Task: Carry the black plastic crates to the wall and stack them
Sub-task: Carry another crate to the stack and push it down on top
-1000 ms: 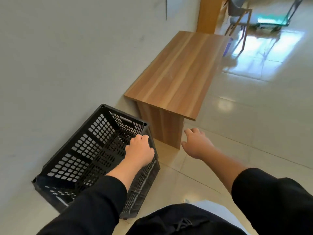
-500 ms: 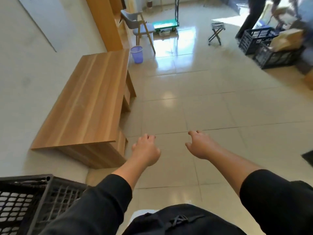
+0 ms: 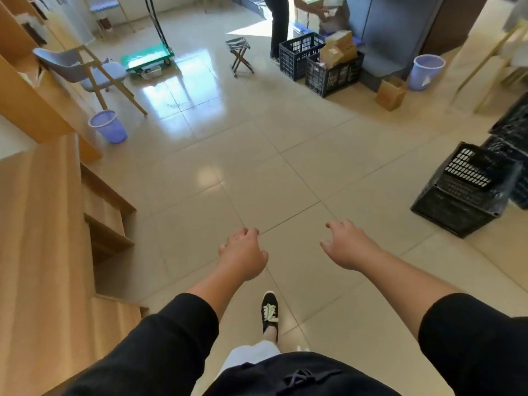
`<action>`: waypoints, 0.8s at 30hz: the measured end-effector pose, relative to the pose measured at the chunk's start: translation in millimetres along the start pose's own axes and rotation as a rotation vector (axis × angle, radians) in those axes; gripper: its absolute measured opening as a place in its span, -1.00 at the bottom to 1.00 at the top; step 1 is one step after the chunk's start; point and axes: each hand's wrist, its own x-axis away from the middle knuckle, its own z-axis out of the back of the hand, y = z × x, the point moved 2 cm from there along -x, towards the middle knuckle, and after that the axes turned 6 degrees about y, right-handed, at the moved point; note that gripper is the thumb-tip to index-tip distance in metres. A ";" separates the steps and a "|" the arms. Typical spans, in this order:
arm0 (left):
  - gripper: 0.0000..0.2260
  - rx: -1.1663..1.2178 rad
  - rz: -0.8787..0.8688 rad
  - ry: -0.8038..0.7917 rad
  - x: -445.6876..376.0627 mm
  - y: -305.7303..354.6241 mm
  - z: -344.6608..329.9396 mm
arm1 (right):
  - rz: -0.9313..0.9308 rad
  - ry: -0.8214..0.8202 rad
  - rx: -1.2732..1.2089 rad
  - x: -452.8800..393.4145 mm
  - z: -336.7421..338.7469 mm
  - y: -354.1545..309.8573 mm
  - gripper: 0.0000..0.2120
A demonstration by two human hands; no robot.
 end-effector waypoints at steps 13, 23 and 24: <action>-0.43 -0.101 -0.345 -0.079 -252.9 139.5 82.4 | -0.452 0.087 -0.209 -159.3 89.9 74.9 -0.46; -0.43 -0.183 -0.518 -0.138 -389.9 319.0 91.7 | -0.586 0.121 -0.304 -284.3 163.8 199.6 -0.48; -0.43 -0.183 -0.511 -0.145 -400.6 337.1 94.2 | -0.586 0.121 -0.308 -297.5 175.7 213.6 -0.47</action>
